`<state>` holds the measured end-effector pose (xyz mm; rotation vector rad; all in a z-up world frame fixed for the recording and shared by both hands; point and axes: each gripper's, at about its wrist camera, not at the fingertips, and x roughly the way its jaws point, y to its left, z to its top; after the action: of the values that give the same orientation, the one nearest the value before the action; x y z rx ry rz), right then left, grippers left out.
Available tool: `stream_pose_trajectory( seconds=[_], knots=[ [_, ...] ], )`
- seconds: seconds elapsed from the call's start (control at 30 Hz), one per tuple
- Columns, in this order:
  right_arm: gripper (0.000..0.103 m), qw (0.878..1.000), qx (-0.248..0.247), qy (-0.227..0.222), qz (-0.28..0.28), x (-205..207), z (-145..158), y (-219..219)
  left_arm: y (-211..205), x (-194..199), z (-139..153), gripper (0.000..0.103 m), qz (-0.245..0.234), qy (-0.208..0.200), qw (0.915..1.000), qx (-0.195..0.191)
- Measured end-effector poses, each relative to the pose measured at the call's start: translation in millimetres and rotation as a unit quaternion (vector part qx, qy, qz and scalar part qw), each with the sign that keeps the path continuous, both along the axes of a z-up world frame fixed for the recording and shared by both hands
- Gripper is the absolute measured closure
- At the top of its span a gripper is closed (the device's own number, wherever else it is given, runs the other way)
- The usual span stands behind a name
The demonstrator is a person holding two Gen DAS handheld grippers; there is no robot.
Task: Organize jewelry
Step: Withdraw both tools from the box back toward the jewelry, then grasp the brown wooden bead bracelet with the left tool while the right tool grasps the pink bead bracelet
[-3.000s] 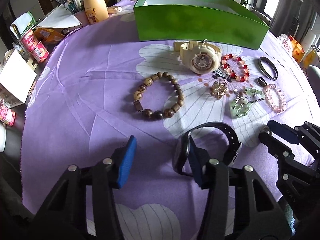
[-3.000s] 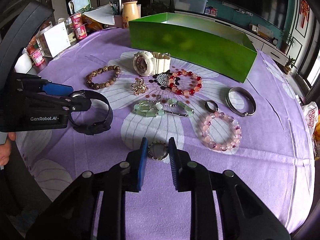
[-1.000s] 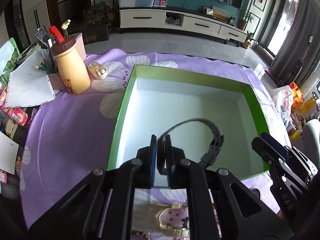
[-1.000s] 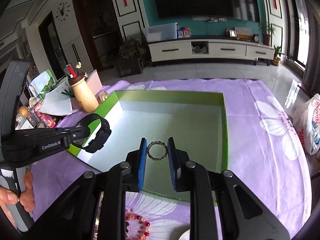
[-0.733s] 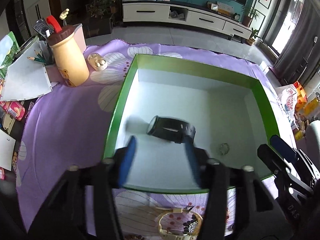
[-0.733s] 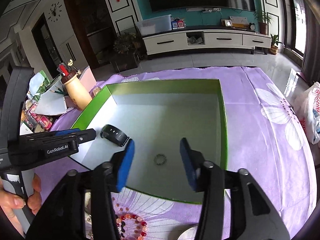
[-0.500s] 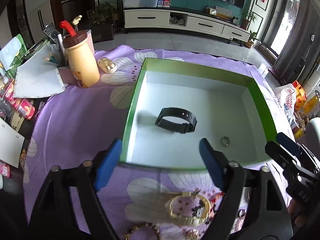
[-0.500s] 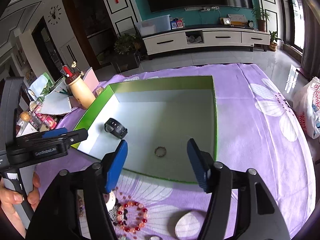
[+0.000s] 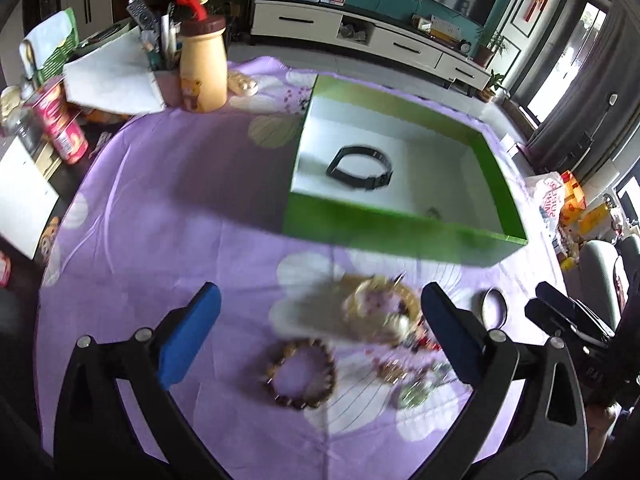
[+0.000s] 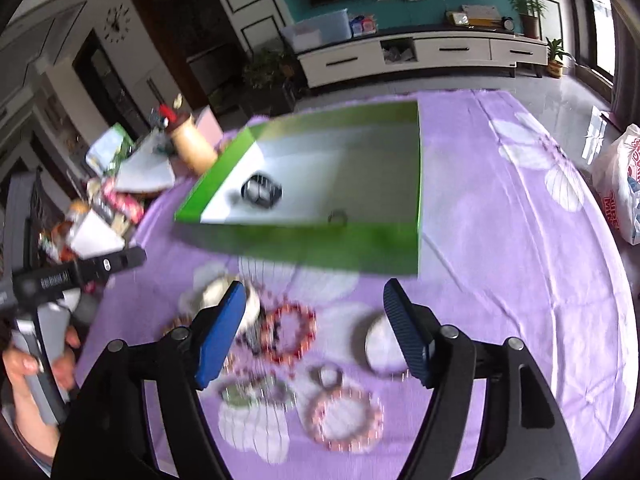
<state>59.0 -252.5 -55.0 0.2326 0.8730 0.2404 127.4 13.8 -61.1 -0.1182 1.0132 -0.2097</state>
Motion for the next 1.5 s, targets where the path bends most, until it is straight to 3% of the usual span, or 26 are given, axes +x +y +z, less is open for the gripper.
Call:
stream_pose_trajectory(
  seconds=[0.33, 0.47, 0.67, 0.77, 1.07, 1.23, 1.4, 1.47, 1.5],
  knots=[
    [0.031, 0.999, -0.045, -0.008, 0.015, -58.5, -19.3, 8.7, 21.9, -54.7, -32.4, 0.002, -0.008, 0.012, 0.9994, 0.031],
    [0.031, 0.999, -0.044, 0.001, 0.026, -69.0, -30.5, 14.4, 14.2, -73.4, -45.4, 0.002, -0.037, 0.013, 0.998, 0.05],
    [0.031, 0.995, -0.085, 0.011, 0.052, -73.4, -51.0, 34.6, 0.0, -87.8, -53.1, 0.002, -0.074, 0.0, 0.9955, 0.059],
    [0.034, 0.994, -0.095, 0.004, 0.06, -70.9, -54.9, 40.5, -4.3, -89.2, -54.7, 0.002, -0.085, -0.003, 0.9952, 0.047],
    [0.067, 0.988, -0.14, 0.013, 0.065, -51.2, -69.8, 52.3, -17.5, -78.7, -55.2, 0.024, -0.107, -0.008, 0.9933, 0.044],
    [0.095, 0.988, -0.14, 0.009, 0.062, -47.4, -71.0, 54.0, -21.7, -70.2, -61.8, 0.036, -0.111, 0.002, 0.9926, 0.049],
    [0.096, 0.989, -0.134, 0.014, 0.055, -44.3, -69.2, 54.3, -30.8, -65.1, -70.8, 0.056, -0.125, 0.013, 0.9895, 0.072],
    [0.096, 0.991, -0.127, 0.01, 0.05, -43.9, -64.2, 53.6, -36.2, -64.0, -73.9, 0.058, -0.134, 0.014, 0.9869, 0.09],
    [0.096, 0.991, -0.124, 0.008, 0.047, -43.2, -61.2, 53.0, -38.4, -62.6, -76.6, 0.065, -0.136, 0.019, 0.9856, 0.099]
  ],
)
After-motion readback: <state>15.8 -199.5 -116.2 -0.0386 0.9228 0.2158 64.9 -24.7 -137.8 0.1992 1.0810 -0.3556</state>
